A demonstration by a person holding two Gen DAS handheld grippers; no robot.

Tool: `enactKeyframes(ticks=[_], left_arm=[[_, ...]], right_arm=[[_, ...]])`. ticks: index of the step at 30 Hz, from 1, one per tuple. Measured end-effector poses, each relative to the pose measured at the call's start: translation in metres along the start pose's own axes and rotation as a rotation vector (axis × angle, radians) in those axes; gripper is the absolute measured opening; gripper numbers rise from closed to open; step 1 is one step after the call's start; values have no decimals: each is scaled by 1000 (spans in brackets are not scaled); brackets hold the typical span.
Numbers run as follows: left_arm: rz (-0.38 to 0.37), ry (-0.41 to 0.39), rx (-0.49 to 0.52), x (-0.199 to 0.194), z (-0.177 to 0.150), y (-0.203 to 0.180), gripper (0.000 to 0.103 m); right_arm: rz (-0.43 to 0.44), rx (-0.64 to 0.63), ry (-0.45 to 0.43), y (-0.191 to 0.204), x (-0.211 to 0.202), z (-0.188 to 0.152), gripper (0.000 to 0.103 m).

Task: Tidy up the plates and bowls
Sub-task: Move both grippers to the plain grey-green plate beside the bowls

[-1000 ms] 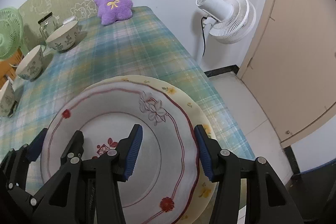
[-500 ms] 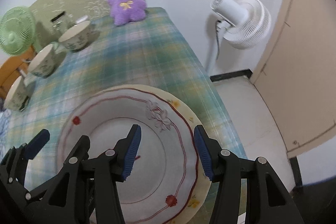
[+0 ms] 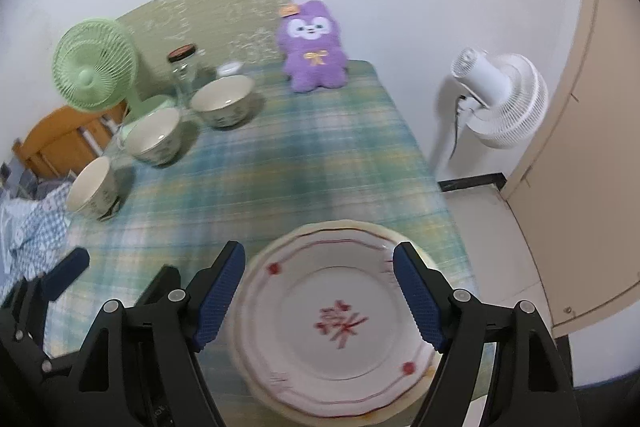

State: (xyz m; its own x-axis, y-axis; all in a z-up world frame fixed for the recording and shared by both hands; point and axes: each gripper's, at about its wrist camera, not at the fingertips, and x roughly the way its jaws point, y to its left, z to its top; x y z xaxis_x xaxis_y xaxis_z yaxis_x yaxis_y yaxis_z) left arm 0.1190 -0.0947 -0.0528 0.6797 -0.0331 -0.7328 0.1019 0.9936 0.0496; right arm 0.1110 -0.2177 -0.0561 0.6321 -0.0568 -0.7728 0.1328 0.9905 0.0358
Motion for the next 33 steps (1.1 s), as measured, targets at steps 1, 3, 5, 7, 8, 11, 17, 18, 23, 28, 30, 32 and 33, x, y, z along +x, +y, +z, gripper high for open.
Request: enactKeyframes(ticks=[1, 3, 5, 7, 8, 11, 17, 18, 23, 28, 30, 32, 33], left_arm=[[-2, -2, -1, -1, 1, 8, 91], [-17, 0, 2, -2, 5, 25, 91], [-25, -9, 14, -3, 9, 44, 91], [-22, -19, 22, -3, 14, 64, 91], [-24, -19, 25, -1, 17, 73, 91], [-18, -14, 33, 7, 24, 102, 91], [-28, -37, 23, 24, 31, 156, 86], [-13, -48, 28, 26, 31, 161, 86], [15, -18, 14, 46, 41, 198, 86], [30, 5, -45, 67, 47, 236, 79], [33, 8, -58, 76, 48, 248, 79], [37, 6, -48, 85, 50, 258, 80], [39, 7, -44, 90, 51, 262, 80]], right_arm=[[1, -2, 0, 6, -1, 1, 79], [18, -11, 0, 28, -4, 5, 79], [16, -5, -7, 50, -5, 9, 79], [11, 5, -19, 66, -6, 13, 79], [13, 15, -25, 79, -5, 15, 79], [6, 29, -38, 108, -1, 20, 79], [4, 7, -39, 167, 13, 31, 79], [7, 3, -39, 176, 16, 33, 79], [-10, -13, -40, 216, 36, 41, 79], [3, -31, -46, 251, 55, 49, 79], [10, -44, -43, 268, 66, 56, 78], [10, -48, -41, 278, 74, 59, 78], [12, -46, -38, 284, 81, 60, 78]])
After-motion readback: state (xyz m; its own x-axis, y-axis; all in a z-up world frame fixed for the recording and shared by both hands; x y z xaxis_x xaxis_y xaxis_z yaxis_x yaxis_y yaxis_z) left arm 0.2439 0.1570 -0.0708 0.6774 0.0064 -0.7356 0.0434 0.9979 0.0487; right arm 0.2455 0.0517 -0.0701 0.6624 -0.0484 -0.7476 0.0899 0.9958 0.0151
